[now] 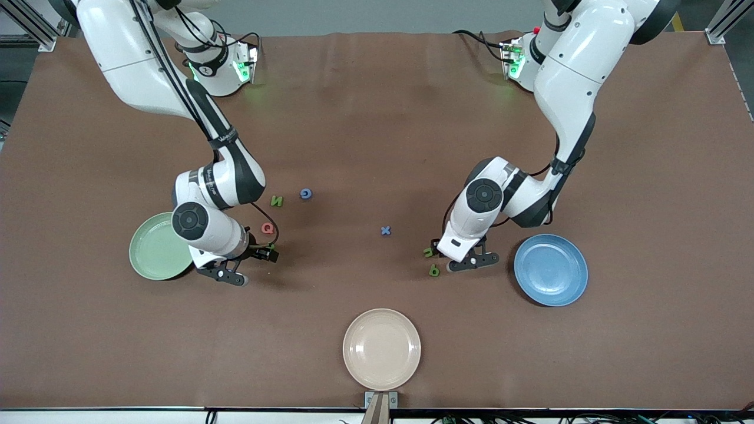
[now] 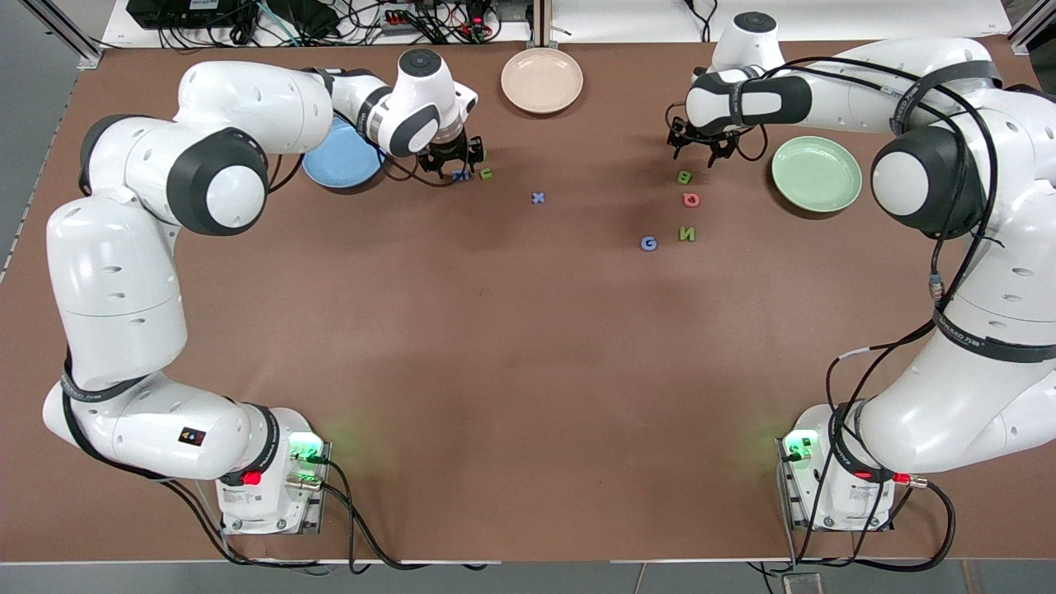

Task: Sort upper and lower case letters into plates
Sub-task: 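Grasp the blue m with the left gripper while the right gripper grasps the B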

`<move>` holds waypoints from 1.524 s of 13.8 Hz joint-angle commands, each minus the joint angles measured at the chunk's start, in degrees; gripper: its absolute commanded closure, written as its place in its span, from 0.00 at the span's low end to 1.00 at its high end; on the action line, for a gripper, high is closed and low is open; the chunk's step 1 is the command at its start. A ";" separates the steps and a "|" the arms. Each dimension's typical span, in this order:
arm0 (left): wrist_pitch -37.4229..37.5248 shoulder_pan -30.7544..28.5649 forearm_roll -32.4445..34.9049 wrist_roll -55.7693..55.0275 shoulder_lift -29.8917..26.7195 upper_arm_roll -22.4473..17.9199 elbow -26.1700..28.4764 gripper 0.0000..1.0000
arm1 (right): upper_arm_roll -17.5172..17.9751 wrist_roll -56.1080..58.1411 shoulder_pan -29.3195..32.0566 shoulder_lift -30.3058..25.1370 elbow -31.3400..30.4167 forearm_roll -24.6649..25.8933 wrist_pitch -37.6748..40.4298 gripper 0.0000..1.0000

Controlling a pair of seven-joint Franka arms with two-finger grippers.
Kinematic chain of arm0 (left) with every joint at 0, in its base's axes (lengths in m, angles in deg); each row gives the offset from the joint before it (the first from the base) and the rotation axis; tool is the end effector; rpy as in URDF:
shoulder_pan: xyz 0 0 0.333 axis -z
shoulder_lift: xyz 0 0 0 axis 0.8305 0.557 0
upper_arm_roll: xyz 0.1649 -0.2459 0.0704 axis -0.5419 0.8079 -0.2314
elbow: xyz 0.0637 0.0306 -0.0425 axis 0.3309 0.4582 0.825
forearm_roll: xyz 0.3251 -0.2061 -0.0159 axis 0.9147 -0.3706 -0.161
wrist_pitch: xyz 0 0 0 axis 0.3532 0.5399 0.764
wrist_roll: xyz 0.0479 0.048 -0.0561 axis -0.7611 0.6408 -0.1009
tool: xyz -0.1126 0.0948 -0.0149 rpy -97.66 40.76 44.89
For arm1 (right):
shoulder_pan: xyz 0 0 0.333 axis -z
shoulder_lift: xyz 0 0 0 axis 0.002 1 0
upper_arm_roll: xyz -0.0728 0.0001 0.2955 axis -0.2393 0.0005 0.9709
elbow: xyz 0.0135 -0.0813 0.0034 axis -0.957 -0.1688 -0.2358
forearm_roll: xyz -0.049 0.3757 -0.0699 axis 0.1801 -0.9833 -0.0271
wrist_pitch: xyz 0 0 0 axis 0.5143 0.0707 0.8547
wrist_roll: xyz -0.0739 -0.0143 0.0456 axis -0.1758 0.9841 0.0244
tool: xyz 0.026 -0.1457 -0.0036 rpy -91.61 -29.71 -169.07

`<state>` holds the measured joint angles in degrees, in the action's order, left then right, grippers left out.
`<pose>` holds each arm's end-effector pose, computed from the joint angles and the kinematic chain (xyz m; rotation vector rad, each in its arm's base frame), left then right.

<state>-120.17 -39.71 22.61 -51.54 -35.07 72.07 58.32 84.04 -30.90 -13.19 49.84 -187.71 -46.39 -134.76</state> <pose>0.5802 -0.3270 0.1368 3.0871 0.2866 0.1216 0.6135 0.1865 0.1568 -3.0742 0.4619 0.0999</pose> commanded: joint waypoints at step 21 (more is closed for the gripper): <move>11.24 -14.49 0.69 7.59 -7.45 0.07 -1.05 0.99 | 0.08 -4.23 -1.52 1.54 -2.25 -0.14 0.14 0.62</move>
<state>-111.65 -51.03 22.68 -48.83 -41.08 71.75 56.21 84.30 -34.22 -14.62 51.82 -187.97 -46.43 -134.12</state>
